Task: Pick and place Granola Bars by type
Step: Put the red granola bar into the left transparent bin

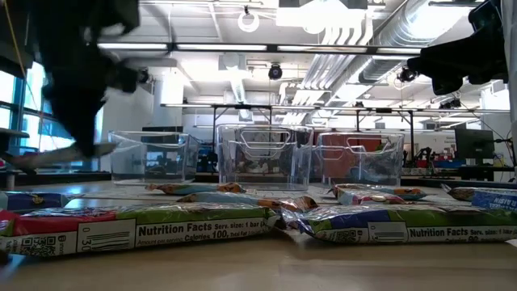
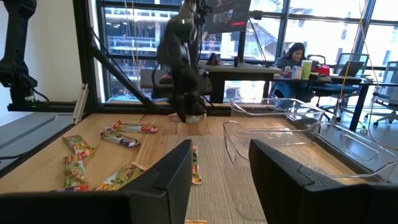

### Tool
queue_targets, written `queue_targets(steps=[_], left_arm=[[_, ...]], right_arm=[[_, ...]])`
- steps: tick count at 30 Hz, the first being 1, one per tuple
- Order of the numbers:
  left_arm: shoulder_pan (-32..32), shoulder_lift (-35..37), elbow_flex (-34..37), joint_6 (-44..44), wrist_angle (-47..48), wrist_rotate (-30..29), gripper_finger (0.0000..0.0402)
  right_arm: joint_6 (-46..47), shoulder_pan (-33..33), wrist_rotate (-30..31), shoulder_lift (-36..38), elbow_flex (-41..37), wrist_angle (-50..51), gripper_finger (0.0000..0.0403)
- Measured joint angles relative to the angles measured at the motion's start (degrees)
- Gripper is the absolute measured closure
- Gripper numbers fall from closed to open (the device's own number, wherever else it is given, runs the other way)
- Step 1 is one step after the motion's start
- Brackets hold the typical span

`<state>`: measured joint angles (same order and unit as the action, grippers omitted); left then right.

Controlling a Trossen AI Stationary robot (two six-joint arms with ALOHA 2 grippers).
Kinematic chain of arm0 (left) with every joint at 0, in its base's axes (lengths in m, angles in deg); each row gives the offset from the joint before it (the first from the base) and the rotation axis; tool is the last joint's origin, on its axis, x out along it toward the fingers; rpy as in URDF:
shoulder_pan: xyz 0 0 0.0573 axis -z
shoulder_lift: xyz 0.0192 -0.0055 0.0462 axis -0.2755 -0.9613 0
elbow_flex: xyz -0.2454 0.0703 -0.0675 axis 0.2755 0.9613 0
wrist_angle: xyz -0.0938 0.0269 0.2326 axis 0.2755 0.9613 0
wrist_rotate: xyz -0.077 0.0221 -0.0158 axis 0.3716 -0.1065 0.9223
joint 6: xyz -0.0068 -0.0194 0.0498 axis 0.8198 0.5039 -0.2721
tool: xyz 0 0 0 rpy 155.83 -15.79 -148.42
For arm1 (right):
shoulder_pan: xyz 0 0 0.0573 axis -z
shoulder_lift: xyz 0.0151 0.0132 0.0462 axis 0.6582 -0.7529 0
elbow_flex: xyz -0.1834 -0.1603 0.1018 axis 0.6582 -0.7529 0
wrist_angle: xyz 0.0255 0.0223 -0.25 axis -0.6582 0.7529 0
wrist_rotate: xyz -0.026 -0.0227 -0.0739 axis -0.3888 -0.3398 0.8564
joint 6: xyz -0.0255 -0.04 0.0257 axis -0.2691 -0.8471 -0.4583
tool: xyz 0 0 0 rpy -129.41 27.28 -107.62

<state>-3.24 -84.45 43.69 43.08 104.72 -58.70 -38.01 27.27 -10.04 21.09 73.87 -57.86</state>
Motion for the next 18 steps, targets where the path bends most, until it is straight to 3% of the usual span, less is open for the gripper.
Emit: queue_targets(steps=[5,9,12,18], left_arm=[[-0.5,0.0,-11.0,-3.8,7.1,-8.8,0.0296],[-4.4,0.1,-20.2,-11.5,11.9,-14.4,0.0296],[-10.5,0.2,-25.3,-18.2,12.6,-18.3,0.0296],[-30.2,0.1,-27.9,-28.0,12.6,-16.0,0.0296]], right_arm=[[0.0,0.0,0.0,0.0,0.0,0.0,0.0258],[0.0,0.0,0.0,0.0,0.0,0.0,0.0258],[0.0,0.0,0.0,0.0,0.0,0.0,0.0258],[0.0,0.0,0.0,0.0,0.0,0.0,0.0258]])
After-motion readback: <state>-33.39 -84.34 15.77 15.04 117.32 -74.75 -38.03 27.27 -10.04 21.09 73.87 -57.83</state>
